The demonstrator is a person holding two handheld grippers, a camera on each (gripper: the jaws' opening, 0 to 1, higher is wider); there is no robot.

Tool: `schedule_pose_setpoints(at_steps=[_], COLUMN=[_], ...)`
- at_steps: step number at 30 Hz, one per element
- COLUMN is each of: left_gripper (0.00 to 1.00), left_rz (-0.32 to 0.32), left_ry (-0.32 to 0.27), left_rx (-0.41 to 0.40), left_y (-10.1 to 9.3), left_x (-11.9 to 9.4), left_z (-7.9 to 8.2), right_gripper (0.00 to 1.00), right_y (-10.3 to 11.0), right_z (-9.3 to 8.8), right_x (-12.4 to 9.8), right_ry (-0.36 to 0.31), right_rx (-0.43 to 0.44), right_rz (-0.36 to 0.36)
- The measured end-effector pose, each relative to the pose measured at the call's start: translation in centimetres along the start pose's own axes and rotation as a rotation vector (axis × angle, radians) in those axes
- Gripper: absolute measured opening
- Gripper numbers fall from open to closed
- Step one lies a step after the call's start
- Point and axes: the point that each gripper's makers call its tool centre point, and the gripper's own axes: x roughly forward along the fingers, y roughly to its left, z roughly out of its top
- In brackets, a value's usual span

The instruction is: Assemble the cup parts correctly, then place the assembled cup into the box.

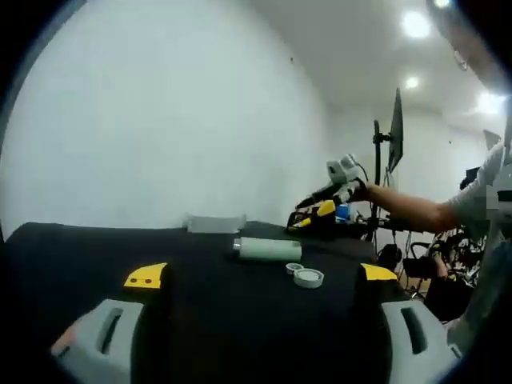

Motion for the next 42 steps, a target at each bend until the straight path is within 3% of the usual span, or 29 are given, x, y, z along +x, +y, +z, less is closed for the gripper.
schedule_pose_setpoints(at_steps=[10,19,23,32,42], left_gripper=[0.88,0.87,0.87,0.86,0.85], left_rz=[-0.003,-0.013,-0.014,-0.006,-0.011], left_ry=[-0.002,0.011,0.018,0.019,0.02], left_rx=[0.008,0.004,0.003,-0.008,-0.018], left_y=[0.0,-0.2,-1.4,-0.6,-0.2], left_x=[-0.5,-0.6,-0.4,-1.4,-1.6], left_z=[0.2,-0.6,-1.2,-1.5,-1.8], right_gripper=[0.63,0.59,0.57,0.52,0.48], right_y=[-0.1,-0.1,0.0,-1.1,-1.1], right_z=[-0.5,-2.9,-3.9,-5.5,-6.8], right_x=[4.5,8.7,10.5,13.4,14.3], right_ry=[0.231,0.466,0.555,0.712,0.808], right_rx=[0.016,0.046,0.052,0.038,0.035], right_rz=[0.058,0.077,0.075,0.071,0.07])
